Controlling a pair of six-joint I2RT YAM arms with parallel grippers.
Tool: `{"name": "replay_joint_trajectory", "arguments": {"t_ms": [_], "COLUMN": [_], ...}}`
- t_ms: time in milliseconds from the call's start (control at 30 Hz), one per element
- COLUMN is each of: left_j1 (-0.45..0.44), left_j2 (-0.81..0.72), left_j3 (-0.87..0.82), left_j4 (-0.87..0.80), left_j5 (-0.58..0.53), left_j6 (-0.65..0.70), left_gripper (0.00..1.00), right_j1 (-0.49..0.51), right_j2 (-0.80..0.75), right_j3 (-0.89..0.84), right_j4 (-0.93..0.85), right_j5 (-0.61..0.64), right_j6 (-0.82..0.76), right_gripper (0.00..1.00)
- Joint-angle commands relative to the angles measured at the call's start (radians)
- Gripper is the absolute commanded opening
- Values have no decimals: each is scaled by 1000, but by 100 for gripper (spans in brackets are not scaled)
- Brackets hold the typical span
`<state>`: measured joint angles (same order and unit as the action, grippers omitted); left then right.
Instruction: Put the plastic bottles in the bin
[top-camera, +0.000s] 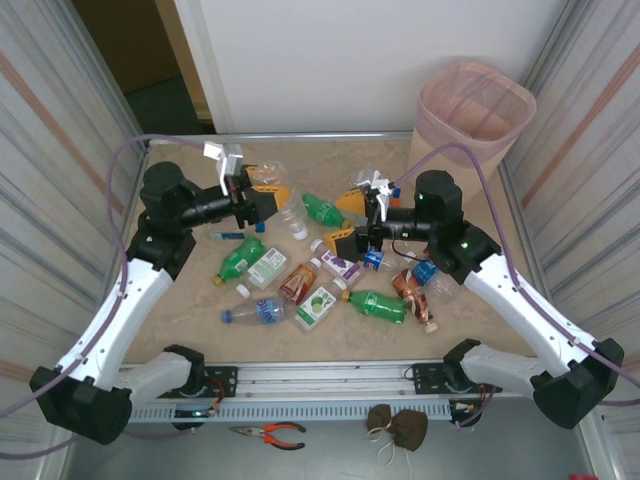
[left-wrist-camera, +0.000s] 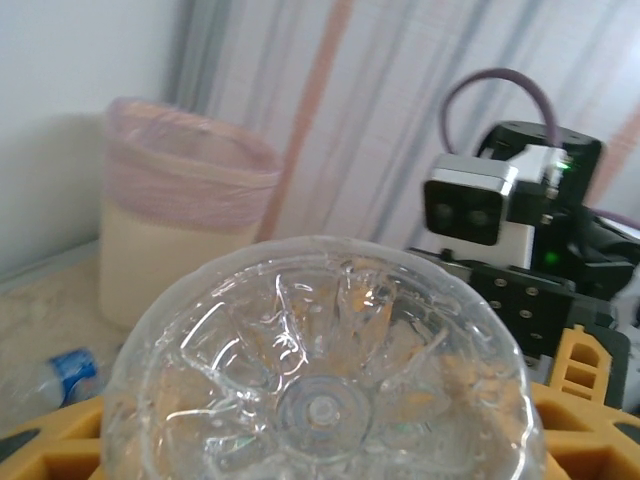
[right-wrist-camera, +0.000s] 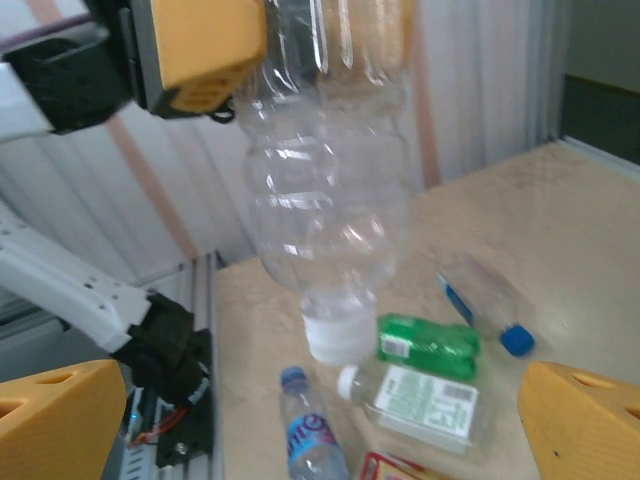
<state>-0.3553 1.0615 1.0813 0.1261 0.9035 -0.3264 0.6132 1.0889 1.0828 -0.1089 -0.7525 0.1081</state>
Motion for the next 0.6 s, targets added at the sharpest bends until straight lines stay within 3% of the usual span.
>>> {"name": "replay_joint_trajectory", "arguments": {"t_ms": [0, 267, 567], "left_j1": [-62, -187, -237], "left_j2": [13, 65, 90], "left_j3": [71, 175, 221], "left_j4": [27, -66, -118], "left_j5": [84, 150, 168], "left_j6": [112, 198, 242], "left_gripper": [41, 42, 42], "right_j1": [45, 138, 181], "right_j2": [12, 45, 44], "right_j3": [66, 169, 189], "right_j4": [44, -14, -60], "right_j5": [-65, -57, -21], "right_j6": [-38, -63, -88], "right_gripper": [99, 99, 81]}}
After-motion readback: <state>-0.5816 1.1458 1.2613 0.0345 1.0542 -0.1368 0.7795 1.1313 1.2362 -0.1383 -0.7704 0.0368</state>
